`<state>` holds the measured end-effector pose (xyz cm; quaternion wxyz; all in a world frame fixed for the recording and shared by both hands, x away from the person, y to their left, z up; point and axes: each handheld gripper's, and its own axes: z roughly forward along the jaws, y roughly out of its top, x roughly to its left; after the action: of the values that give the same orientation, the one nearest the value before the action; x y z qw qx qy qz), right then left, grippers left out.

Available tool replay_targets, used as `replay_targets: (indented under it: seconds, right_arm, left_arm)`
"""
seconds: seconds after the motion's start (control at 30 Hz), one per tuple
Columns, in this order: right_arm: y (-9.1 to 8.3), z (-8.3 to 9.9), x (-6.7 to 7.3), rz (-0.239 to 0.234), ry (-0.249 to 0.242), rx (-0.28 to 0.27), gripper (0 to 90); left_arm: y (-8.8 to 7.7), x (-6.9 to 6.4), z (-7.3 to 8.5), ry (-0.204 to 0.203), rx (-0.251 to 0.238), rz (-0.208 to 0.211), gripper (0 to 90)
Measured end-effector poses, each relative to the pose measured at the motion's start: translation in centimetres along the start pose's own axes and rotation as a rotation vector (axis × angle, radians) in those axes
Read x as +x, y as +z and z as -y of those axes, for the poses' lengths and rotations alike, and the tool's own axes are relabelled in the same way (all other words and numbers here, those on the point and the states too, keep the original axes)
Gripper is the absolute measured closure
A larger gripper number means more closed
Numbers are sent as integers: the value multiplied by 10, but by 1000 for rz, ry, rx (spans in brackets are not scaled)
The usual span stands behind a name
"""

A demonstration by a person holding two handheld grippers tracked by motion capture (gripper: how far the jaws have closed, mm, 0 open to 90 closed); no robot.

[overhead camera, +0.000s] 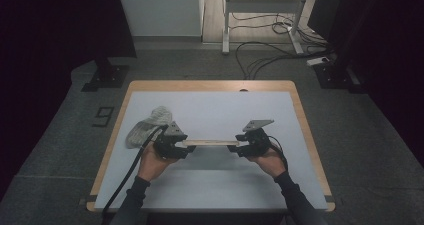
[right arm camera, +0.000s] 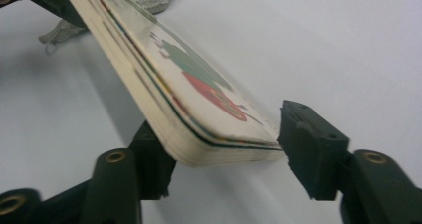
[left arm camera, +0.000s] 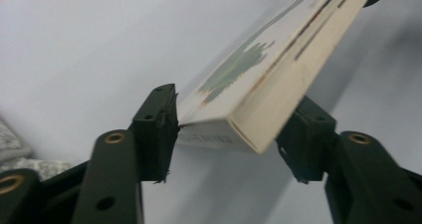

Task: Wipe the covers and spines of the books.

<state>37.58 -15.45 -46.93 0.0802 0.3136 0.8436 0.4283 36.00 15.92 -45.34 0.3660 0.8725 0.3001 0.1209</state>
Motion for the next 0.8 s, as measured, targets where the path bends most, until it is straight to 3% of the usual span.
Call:
replay_targets:
  seconds: [0.37,0.8]
  right_arm:
    - [1,14,7,5,11,31,255]
    - [0,31,16,-19,38,46,245]
  left_arm:
    - [2,-9,11,-32,17,-11,209]
    - [8,-15,29,-88,44,38,192]
